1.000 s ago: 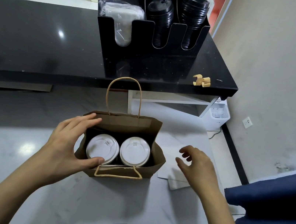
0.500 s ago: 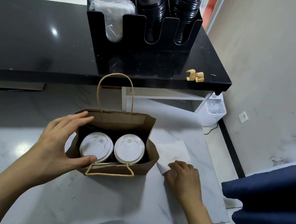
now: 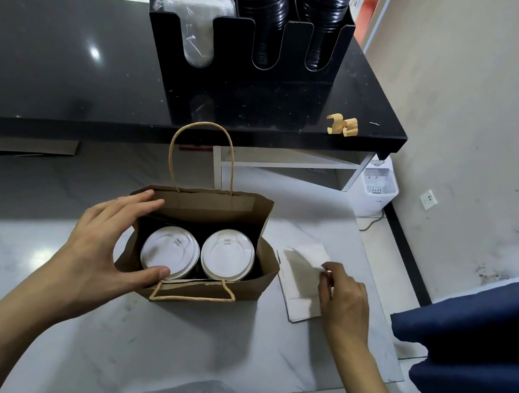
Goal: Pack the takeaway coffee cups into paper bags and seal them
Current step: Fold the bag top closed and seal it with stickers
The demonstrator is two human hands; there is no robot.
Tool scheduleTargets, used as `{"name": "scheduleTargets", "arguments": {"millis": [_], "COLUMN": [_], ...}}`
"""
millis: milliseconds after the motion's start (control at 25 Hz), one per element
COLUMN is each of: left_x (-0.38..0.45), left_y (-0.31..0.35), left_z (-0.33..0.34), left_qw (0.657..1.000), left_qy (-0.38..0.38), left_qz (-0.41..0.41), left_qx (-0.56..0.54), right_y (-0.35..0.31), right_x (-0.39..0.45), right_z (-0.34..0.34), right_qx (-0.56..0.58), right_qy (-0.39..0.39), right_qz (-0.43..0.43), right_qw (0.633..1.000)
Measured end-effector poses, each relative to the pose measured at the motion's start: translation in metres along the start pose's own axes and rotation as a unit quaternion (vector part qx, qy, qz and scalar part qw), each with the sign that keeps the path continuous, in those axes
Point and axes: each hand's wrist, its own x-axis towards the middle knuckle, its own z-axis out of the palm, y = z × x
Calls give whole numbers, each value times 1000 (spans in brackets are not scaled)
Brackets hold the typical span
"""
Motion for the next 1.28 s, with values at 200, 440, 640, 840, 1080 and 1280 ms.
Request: {"name": "scheduleTargets", "arguments": {"millis": [200, 440, 640, 840, 1080, 1280], "left_x": [0, 0, -1, -1, -1, -1], "left_y": [0, 1, 2, 2, 1, 1], "left_z": [1, 0, -1, -1, 0, 1], "left_qw": [1000, 1000, 1000, 1000, 1000, 1000], "left_qy": [6, 2, -3, -8, -5, -1], "left_qz": [8, 3, -8, -7, -4, -6], "left_qx": [-2, -2, 0, -2, -3, 1], "right_y": [-3, -3, -16, -19, -19, -23], "right_x": [3, -13, -36, -45, -36, -24], "right_z": [-10, 5, 19, 24, 21, 2], "right_qx": [16, -57, -140, -155, -149, -18], "right_qy": [5, -71, -121, -120, -122, -106], "right_qz": [-38, -118, -126, -96, -65, -42], "right_qw": [999, 989, 974, 976, 979, 993]}}
